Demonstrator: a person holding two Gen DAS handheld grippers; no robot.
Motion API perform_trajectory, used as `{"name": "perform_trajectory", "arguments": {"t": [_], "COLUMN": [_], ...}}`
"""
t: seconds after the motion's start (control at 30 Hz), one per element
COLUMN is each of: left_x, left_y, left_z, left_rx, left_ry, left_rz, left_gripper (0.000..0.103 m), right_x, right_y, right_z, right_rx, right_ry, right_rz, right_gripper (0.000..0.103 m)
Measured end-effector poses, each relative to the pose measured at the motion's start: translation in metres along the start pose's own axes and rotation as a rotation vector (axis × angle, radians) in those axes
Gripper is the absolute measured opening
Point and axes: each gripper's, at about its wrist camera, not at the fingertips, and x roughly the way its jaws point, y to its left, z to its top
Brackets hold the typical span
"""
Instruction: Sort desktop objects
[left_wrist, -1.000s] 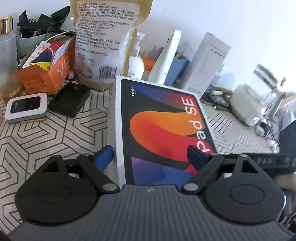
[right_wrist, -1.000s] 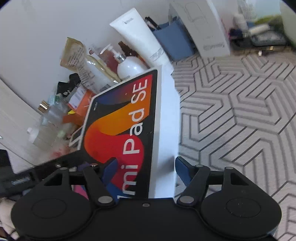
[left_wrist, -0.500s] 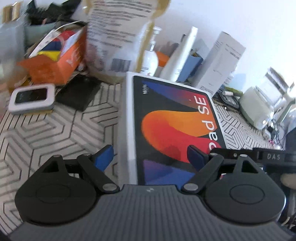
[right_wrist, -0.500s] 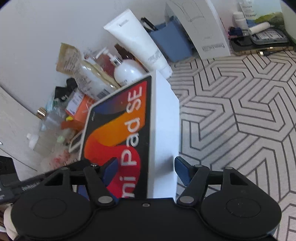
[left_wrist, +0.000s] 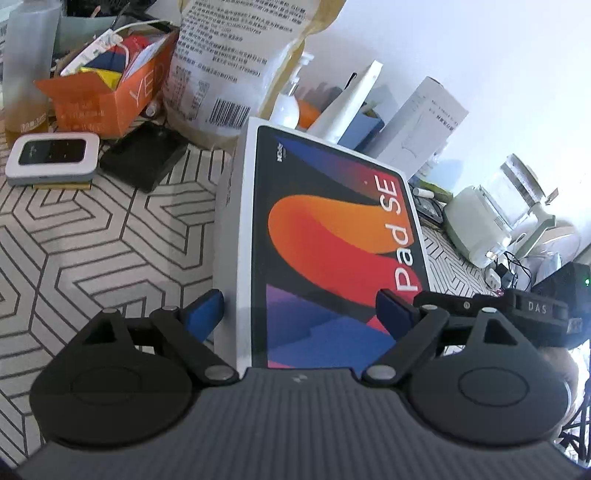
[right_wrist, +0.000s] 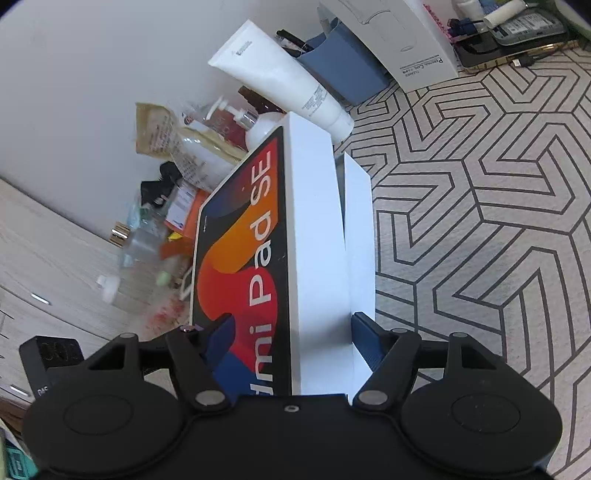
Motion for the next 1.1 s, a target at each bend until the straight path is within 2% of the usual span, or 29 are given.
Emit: {"name": "perform_trajectory", "arguments": {"t": [0.23,0.33,0.43,0.57,0.73,0.87,1.1], "left_x": [0.003,0.003,0.002,-0.001,-0.009,-0.013,-0.016], "left_y": [-0.005,-0.004,0.004,0.004,0.000,0.000,-0.006], "left_z": [0.002,-0.008,-0.019,-0.027,-0.026,-0.019,-0.011], "left_rx": [0.030,0.035,-0.011,-0.025,-0.037,-0.070,-0.077], "left_ry": [-0.010,0.010,0.035,0.045,0.028,0.013,-0.014], "left_rz": [0.047,0.063,0.048,0.047,0.037,0.020,0.032], "left_gripper": [0.089,0.089,0.089,0.089,0.090,0.091,0.092], "right_x": [-0.002,0.001,0.003,0.010,0.008,-0.003,-0.013], "right_y": [-0.005,0.000,0.006,0.009,0.001,-0.008,-0.012], "right_z": [0.001,-0.002,-0.005,-0.008,-0.005,0.000,0.002], "right_rx": [0.034,-0.011,-0.055,-0.123,-0.077,-0.017,0.039], "right_ry": [0.002,0.018,0.033,0.091,0.116,0.098,0.055], "right_rz": [0.025,-0.007,-0.040,-0.085,-0.037,0.039,0.122], "right_gripper": [0.075,0.075,0.076,0.077,0.078,0.078,0.078]}}
